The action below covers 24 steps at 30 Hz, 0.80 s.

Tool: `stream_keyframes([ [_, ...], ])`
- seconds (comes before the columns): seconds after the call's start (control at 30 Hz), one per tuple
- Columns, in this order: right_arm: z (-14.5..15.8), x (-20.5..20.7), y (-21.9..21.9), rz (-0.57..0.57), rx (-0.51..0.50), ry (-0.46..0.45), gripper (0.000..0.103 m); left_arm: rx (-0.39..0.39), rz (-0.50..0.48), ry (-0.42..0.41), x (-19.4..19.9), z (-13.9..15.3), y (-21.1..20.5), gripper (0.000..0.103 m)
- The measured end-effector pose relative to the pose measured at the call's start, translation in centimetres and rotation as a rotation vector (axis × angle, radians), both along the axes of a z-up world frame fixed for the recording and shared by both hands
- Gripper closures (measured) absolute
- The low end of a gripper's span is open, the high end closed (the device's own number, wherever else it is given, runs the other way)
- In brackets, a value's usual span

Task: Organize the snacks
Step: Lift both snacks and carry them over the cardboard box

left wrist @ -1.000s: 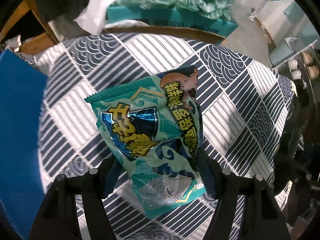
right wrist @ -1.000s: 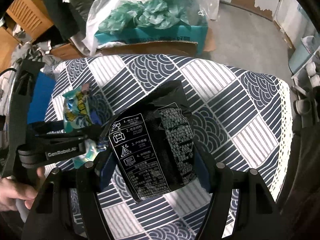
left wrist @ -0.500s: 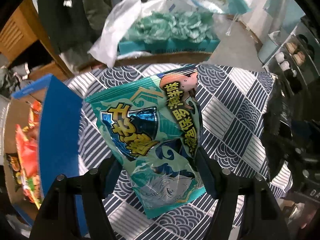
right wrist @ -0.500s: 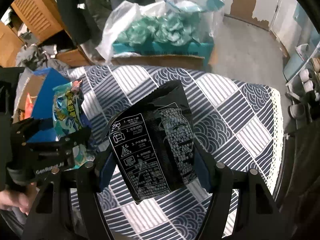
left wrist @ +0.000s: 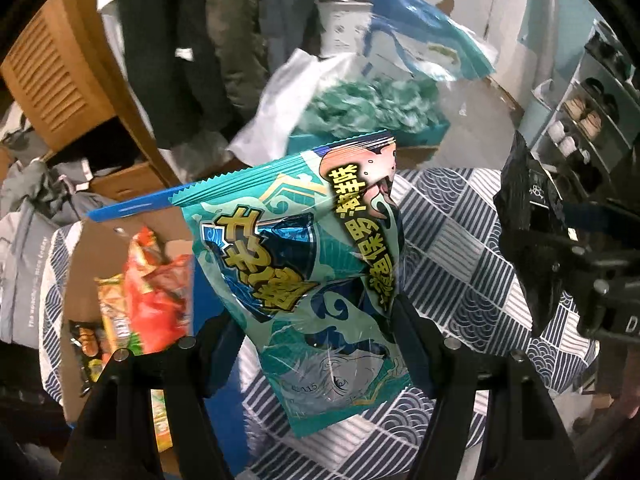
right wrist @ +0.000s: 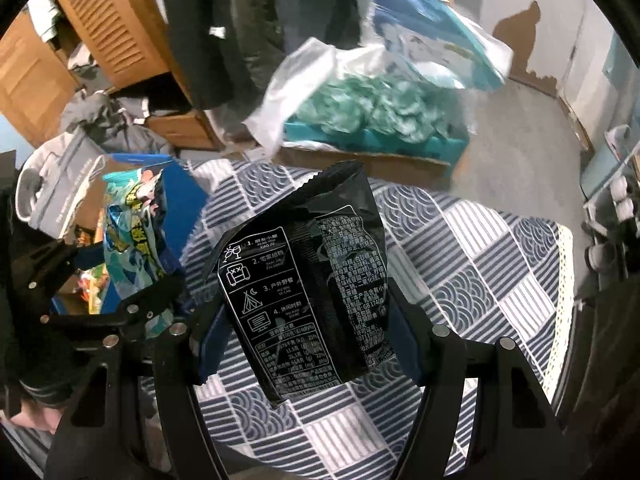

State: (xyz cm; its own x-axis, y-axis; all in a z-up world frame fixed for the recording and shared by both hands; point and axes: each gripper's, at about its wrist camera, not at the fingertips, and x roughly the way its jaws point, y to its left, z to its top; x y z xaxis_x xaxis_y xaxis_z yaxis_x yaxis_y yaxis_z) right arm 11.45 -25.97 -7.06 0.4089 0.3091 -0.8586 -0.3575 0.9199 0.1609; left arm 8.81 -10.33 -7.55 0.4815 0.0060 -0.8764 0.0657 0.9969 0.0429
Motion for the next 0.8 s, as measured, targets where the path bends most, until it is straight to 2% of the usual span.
stream_keyframes([
  [0.4, 3.0, -0.7, 7.2, 0.120, 0.029, -0.047, 0.034, -0.009, 0.100, -0.072, -2.1, 2.6, 6.9, 0.031],
  [0.8, 4.1, -1.2, 15.0, 0.247, 0.046, -0.049, 0.034, -0.026, 0.223, -0.088, -3.7, 3.1, 14.2, 0.031],
])
